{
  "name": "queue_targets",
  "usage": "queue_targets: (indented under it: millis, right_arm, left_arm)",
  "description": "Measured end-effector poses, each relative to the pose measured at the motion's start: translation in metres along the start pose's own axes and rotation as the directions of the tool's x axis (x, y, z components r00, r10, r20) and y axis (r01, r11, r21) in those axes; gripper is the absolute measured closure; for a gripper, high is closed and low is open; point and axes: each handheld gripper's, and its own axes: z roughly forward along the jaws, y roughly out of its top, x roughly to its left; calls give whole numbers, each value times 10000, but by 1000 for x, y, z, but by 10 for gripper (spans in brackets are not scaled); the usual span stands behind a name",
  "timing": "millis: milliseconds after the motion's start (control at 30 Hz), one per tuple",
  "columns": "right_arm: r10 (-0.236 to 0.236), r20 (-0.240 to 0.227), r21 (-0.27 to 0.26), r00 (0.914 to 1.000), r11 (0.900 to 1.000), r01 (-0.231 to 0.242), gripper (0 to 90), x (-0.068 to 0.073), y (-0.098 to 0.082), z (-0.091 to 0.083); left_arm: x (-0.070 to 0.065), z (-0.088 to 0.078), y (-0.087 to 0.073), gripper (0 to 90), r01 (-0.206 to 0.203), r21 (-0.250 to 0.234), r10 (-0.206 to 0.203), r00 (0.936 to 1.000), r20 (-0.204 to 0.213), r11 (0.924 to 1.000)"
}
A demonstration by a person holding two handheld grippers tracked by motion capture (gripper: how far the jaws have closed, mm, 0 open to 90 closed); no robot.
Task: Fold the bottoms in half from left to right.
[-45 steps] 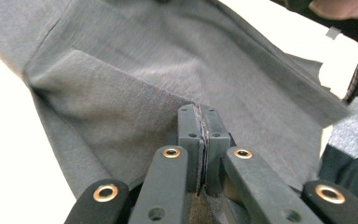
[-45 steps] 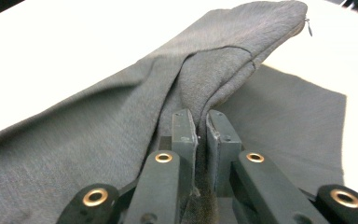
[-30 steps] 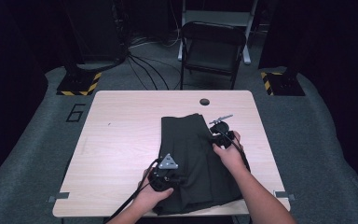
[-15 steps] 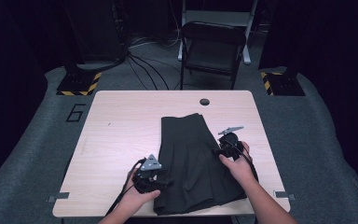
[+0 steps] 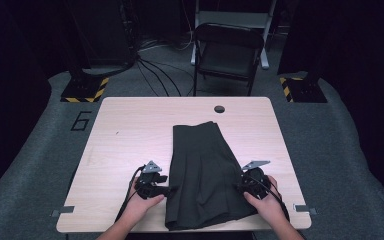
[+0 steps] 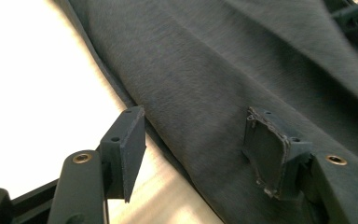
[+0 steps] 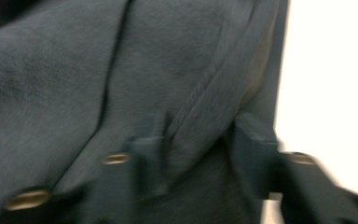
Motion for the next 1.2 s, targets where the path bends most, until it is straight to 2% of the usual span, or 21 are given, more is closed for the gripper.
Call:
queue_targets:
  millis: [33, 67, 100, 133, 267, 333, 367, 400, 467, 500, 533, 567, 600, 633, 700, 733, 800, 1033, 1067, 1167, 1200]
  right_arm:
    - [88, 109, -9, 9999, 10000, -87, 754, 0, -5, 1]
    - [88, 109, -9, 9999, 10000, -87, 754, 0, -5, 1]
    - [108, 228, -140, 9997, 9998, -105, 809, 0, -6, -5]
    - [108, 228, -140, 9997, 9998, -105, 809, 0, -6, -5]
    - [666, 68, -801, 9978, 9946, -658, 819, -1, -8, -31]
    - [839, 42, -722, 9965, 9939, -834, 819, -2, -11, -31]
    - [893, 9, 409, 9960, 9952, -892, 807, -5, -19, -19]
    - [893, 9, 409, 9960, 9952, -892, 807, -5, -19, -19]
    - [785, 178, 354, 9968, 9962, -791, 739, -4, -26, -16]
    - [728, 362, 271, 9967, 9969, -738, 639, -3, -26, -17]
    - [634, 873, -65, 9942, 9980, -631, 540, 0, -26, -19]
    - [634, 873, -65, 9942, 9980, -631, 540, 0, -26, -19]
    - [303, 1038, -137, 9941, 9995, -290, 515, 0, -27, -19]
    - [291, 1179, -245, 9926, 9994, -264, 476, 1, -30, -15]
    - [311, 1264, -305, 9915, 9992, -275, 463, 2, -31, -12]
    - [583, 1042, -466, 9929, 9975, -536, 471, -1, -33, -11]
    - [905, 757, -511, 9930, 9949, -868, 476, -3, -34, -11]
    - [894, 581, -935, 9943, 9921, -838, 486, -2, -38, -10]
    - [656, 374, -813, 9971, 9947, -624, 497, 1, -35, -8]
    - [421, 196, -675, 9989, 9969, -407, 515, 7, -31, -6]
    - [59, -80, -420, 10000, 9991, -62, 517, 12, -27, -4]
  left_arm:
    - [1, 3, 0, 375, -29, 66, 29, 10000, -39, 10000]
    - [1, 5, 1, 375, -81, 127, 82, 9999, -59, 9999]
    - [2, 9, 1, 375, -112, 154, 112, 9999, -22, 9998]
    - [2, 9, 1, 377, -112, 154, 112, 9999, -22, 9998]
    - [2, 16, 0, 404, -350, 321, 351, 9994, -20, 9989]
    - [0, 18, 0, 405, -460, 262, 460, 9989, -27, 9986]
    - [-1, 19, 0, 411, -595, 251, 596, 9982, -27, 9979]
    - [-3, 20, 0, 411, -626, 159, 628, 9980, -117, 9979]
    - [-7, 22, 0, 430, -1035, 220, 1040, 9943, -246, 9944]
    - [-8, 22, 0, 444, -1279, 293, 1288, 9912, -305, 9914]
    - [-11, 24, 1, 469, -1156, 243, 1164, 9927, -315, 9930]
    - [-11, 24, 1, 484, -1156, 243, 1164, 9927, -315, 9930]
    - [-10, 25, 1, 484, -1174, 258, 1180, 9928, -214, 9928]
    - [-9, 25, 2, 539, -1093, 258, 1098, 9938, -160, 9937]
    - [-8, 25, 3, 564, -1010, 248, 1012, 9948, -99, 9946]
    - [-8, 25, 3, 630, -993, 237, 995, 9950, -83, 9948]
    - [-9, 26, 4, 676, -1073, 222, 1075, 9942, -75, 9940]
    - [-11, 22, 7, 779, -1439, 321, 1448, 9891, -272, 9891]
    - [-10, 19, 7, 824, -1523, 412, 1541, 9871, -442, 9875]
    - [-6, 13, 5, 832, -1507, 465, 1532, 9867, -544, 9875]
    - [-3, 7, 1, 836, -1444, 485, 1479, 9859, -783, 9883]
